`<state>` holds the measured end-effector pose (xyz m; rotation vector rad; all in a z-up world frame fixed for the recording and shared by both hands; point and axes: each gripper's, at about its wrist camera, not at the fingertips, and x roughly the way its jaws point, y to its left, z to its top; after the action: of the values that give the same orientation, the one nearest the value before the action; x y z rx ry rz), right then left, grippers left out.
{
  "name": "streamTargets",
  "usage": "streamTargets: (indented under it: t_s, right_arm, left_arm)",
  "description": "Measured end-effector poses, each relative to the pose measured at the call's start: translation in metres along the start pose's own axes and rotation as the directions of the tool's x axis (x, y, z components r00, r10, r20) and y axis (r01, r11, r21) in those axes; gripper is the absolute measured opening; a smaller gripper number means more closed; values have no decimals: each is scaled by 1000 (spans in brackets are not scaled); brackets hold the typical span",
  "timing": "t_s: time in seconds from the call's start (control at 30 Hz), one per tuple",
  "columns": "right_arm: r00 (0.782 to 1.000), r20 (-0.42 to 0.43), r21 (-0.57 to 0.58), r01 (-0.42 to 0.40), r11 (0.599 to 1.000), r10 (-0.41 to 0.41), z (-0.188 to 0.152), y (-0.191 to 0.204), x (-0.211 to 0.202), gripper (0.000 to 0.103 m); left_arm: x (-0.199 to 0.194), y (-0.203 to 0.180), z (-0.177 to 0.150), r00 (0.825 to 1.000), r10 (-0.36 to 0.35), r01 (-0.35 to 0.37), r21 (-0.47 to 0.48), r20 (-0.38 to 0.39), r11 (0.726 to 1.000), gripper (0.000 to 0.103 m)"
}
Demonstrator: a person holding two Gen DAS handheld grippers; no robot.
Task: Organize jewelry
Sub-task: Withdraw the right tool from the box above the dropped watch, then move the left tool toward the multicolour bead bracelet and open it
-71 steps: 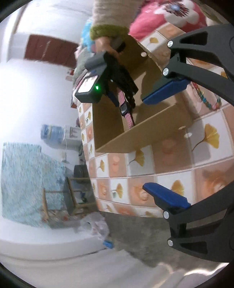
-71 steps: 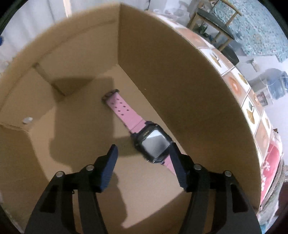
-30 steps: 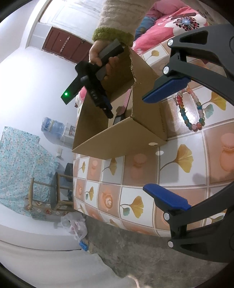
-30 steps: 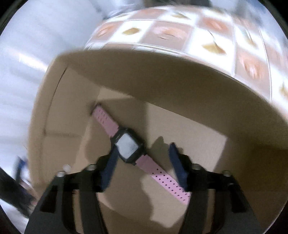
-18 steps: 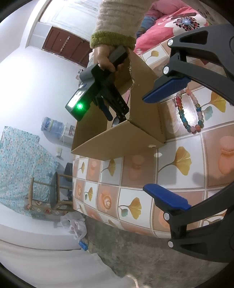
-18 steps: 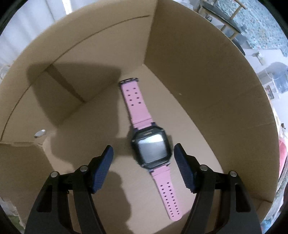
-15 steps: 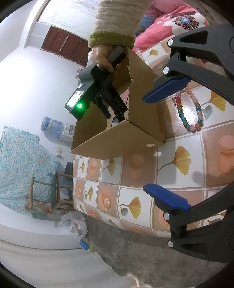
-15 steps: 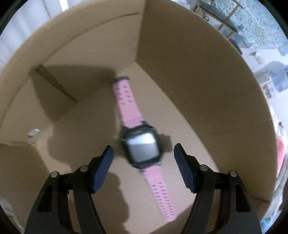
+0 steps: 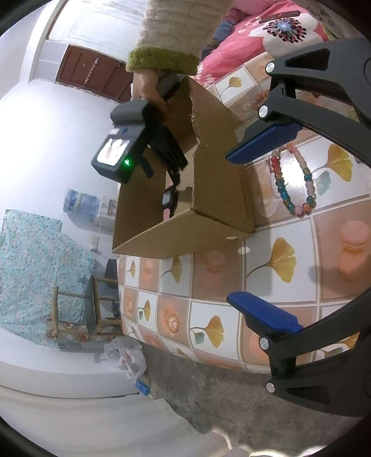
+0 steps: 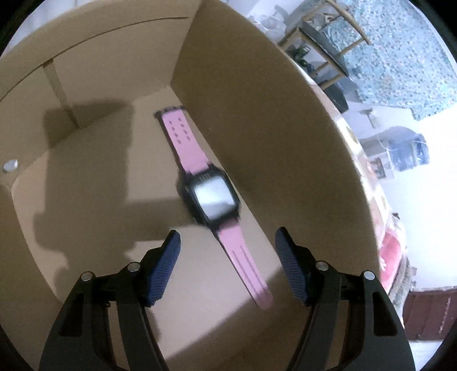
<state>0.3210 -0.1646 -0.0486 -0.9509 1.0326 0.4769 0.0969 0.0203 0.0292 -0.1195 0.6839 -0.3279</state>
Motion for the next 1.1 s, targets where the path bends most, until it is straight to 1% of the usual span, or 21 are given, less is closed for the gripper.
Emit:
streamTargets:
  t_s: [0.1, 0.13, 0.2, 0.23, 0.27, 0.3, 0.37, 0.4, 0.47, 0.53, 0.57, 0.63, 0.67, 0.7, 0.73, 0.8, 0.83, 0.87, 0.9, 1.0, 1.1]
  right_arm:
    - [999, 27, 74, -25, 997, 23, -18, -11, -27, 67]
    - [998, 56, 105, -41, 994, 35, -21, -13, -39, 67]
    - [986, 155, 187, -88, 978, 59, -38, -26, -74, 67]
    - [972, 226, 235, -124, 964, 70, -49, -27, -101, 68]
    - [960, 272, 264, -146, 953, 72, -60, -28, -116, 74]
    - [941, 333, 306, -173, 936, 65, -77, -26, -138, 78]
    - [907, 418, 368, -222, 903, 52, -115, -9, -174, 86]
    - [893, 447, 394, -248, 885, 51, -140, 2, -189, 88]
    - [878, 474, 444, -299, 845, 62, -177, 16, -194, 90]
    - [882, 466, 515, -334, 789, 69, -213, 36, -185, 91]
    - [897, 436, 569, -336, 751, 71, -232, 52, -175, 91]
    - [932, 358, 667, -293, 685, 51, -260, 76, -152, 91]
    - [946, 320, 720, -275, 637, 47, -276, 82, -135, 91]
    - [955, 294, 753, -258, 606, 41, -285, 87, -125, 91]
    - [964, 261, 794, -238, 559, 39, -296, 92, -112, 91]
    - [969, 236, 827, -237, 509, 67, -310, 99, -99, 91]
    - [970, 231, 833, -240, 498, 80, -313, 101, -93, 91]
    - [976, 203, 841, -215, 496, 79, -315, 103, -86, 91]
    - [982, 179, 843, -187, 505, 65, -315, 104, -81, 91]
    - [986, 161, 829, -153, 538, 32, -312, 105, -76, 91]
    - [992, 121, 812, -114, 572, 26, -308, 108, -68, 91]
  left_arm:
    - [-3, -8, -2, 1000, 17, -17, 16, -6, 1000, 87]
    - [-4, -10, -2, 1000, 26, -26, 22, -5, 999, 87]
    - [-8, -16, -4, 999, 52, -52, 41, -5, 998, 87]
    - [-10, -19, -6, 998, 65, -65, 50, -7, 997, 87]
    - [-13, -22, -10, 997, 76, -76, 57, -12, 995, 87]
    - [-14, -24, -13, 997, 81, -80, 59, -19, 995, 87]
    - [-15, -28, -23, 996, 77, -74, 61, -43, 995, 87]
    - [-15, -30, -28, 996, 72, -68, 61, -59, 996, 87]
    - [-11, -34, -40, 992, 67, -60, 64, -106, 996, 87]
    - [-4, -39, -54, 984, 80, -68, 84, -156, 994, 87]
    - [1, -41, -61, 978, 101, -83, 101, -182, 991, 87]
    - [12, -49, -73, 962, 133, -102, 141, -238, 985, 87]
    - [17, -52, -78, 956, 146, -109, 156, -256, 982, 87]
    - [22, -55, -82, 949, 163, -119, 170, -271, 978, 87]
    - [25, -56, -83, 945, 171, -124, 179, -279, 976, 87]
    - [35, -58, -87, 935, 195, -141, 192, -296, 971, 87]
    - [38, -58, -87, 929, 206, -150, 196, -308, 969, 87]
    - [42, -58, -88, 922, 216, -158, 195, -321, 968, 90]
    - [43, -56, -87, 924, 218, -169, 176, -314, 970, 90]
    - [47, -54, -85, 913, 234, -193, 152, -334, 969, 95]
    - [48, -54, -86, 911, 242, -208, 136, -334, 969, 95]
